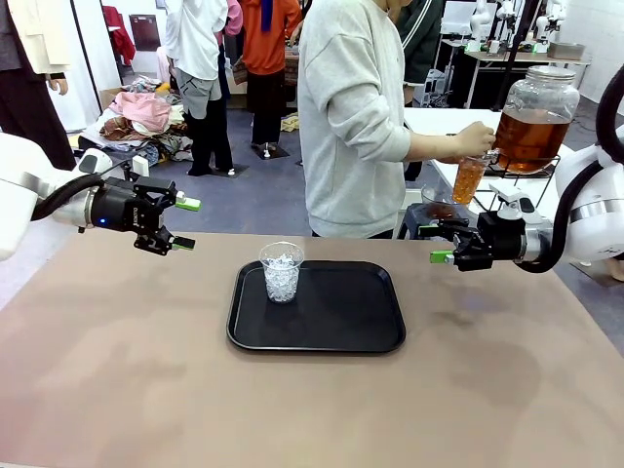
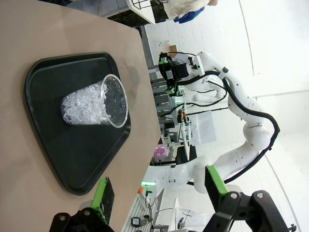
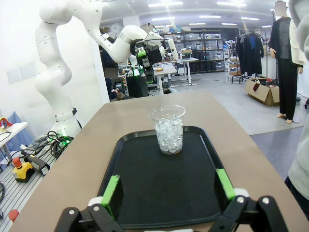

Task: Pour the drink into the iced cup.
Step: Pick up the iced cup indicated by the human and present it to them.

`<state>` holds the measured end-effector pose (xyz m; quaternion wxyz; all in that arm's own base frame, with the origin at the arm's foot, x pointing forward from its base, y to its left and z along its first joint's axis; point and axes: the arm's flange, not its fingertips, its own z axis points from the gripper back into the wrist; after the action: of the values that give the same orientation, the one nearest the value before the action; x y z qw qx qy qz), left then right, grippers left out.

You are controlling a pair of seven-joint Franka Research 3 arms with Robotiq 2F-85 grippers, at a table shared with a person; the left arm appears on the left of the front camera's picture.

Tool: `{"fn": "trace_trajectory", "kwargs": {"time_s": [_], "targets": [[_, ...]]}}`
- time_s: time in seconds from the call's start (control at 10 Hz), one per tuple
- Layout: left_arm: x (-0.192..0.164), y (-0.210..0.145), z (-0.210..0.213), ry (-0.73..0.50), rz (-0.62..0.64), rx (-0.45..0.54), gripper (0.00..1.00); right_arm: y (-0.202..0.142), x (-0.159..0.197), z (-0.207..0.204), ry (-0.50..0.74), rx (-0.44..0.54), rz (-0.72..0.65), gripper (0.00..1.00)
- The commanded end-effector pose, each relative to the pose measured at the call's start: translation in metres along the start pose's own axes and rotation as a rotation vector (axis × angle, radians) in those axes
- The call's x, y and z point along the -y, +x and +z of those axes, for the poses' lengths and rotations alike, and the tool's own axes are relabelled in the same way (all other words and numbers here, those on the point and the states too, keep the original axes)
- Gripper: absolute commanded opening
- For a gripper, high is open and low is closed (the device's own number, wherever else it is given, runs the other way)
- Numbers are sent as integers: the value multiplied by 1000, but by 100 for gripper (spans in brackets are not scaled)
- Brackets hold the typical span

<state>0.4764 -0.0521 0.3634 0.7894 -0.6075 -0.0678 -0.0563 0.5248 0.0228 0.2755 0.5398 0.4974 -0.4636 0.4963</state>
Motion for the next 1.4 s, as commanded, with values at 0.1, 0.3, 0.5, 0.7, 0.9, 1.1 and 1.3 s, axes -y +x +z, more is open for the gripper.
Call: {"fn": "trace_trajectory", "kwargs": {"time_s": [0.1,0.3,0.5,0.7,0.9,1.1,1.3], "targets": [[1,-1,1,-2,-1,2,100,4,3,-1,2,-1,9,100],[1,-1,1,-2,-1,2,100,4,3,-1,2,-1,9,100],[1,-1,1,-2,-1,2,100,4,3,-1,2,-1,9,100],[1,-1,1,-2,-1,2,100,4,3,-1,2,-1,9,100],[1,-1,1,-2,-1,2,100,4,3,-1,2,-1,9,100],[1,-1,1,-2,-1,2,100,4,3,-1,2,-1,9,100],[1,-1,1,-2,-1,2,100,4,3,-1,2,-1,9,100]]}}
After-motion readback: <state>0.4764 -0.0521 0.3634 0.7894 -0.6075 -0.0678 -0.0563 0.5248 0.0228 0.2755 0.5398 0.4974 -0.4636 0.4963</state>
